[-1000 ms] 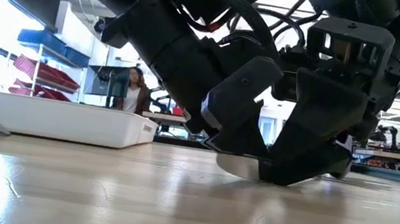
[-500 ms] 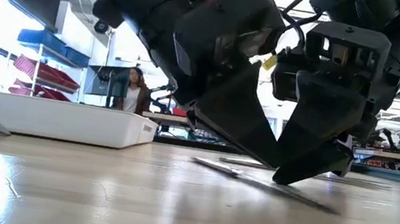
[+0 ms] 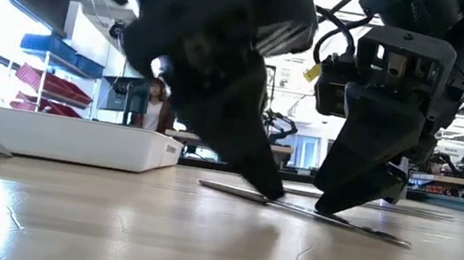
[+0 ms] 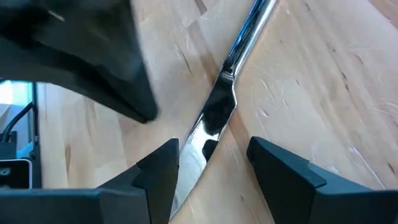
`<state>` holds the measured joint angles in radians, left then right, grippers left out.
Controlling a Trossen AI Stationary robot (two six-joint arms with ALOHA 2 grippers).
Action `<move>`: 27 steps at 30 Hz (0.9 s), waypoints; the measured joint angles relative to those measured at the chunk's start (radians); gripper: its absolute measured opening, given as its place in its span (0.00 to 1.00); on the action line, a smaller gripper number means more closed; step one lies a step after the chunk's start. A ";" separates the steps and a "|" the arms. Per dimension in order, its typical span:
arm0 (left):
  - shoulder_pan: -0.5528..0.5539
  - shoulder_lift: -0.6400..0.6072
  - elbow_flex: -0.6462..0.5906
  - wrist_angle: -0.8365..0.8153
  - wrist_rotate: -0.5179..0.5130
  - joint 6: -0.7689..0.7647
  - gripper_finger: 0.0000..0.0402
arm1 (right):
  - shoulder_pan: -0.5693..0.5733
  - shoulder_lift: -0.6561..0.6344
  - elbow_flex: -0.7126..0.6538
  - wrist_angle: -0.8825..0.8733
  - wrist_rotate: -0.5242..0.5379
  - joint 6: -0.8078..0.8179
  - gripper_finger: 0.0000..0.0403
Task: Sort silverware
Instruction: Put the knife in the silverware tray
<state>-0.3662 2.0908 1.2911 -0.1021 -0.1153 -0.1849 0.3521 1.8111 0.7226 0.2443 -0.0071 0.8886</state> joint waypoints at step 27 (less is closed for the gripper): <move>0.065 0.121 0.022 0.254 -0.125 0.035 0.00 | 0.061 0.015 0.005 0.047 0.009 -0.164 0.46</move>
<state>-0.3008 2.2116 1.3128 0.1515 -0.2406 -0.1494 0.4128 1.8262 0.7272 0.2913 0.0024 0.7248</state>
